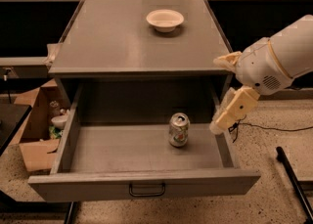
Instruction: Pick 7up can from top drawer and place on counter
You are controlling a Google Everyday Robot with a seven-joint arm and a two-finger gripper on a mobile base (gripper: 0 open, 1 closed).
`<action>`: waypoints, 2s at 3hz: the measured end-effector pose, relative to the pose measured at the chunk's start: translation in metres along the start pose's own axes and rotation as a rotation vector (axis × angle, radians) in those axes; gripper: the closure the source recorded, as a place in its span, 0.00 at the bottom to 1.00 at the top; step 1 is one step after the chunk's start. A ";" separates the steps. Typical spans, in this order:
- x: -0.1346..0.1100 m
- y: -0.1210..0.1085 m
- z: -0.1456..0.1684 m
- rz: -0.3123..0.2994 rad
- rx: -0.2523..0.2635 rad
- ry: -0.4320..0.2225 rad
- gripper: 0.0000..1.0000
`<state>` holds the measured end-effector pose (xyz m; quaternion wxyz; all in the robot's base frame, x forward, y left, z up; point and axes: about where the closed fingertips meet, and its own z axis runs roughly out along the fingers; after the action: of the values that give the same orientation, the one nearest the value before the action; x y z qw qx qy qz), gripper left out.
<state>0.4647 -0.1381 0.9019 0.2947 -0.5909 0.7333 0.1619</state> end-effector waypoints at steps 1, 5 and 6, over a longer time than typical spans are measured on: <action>0.000 0.000 0.000 -0.001 0.001 0.002 0.00; 0.092 -0.017 0.150 0.047 -0.012 -0.081 0.00; 0.109 -0.031 0.179 0.093 0.011 -0.097 0.00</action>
Offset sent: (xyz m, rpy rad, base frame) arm 0.0030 0.0088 -0.0891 0.0375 0.0063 0.0651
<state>0.5240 -0.1249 0.6993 0.3252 -0.5460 0.7459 0.1995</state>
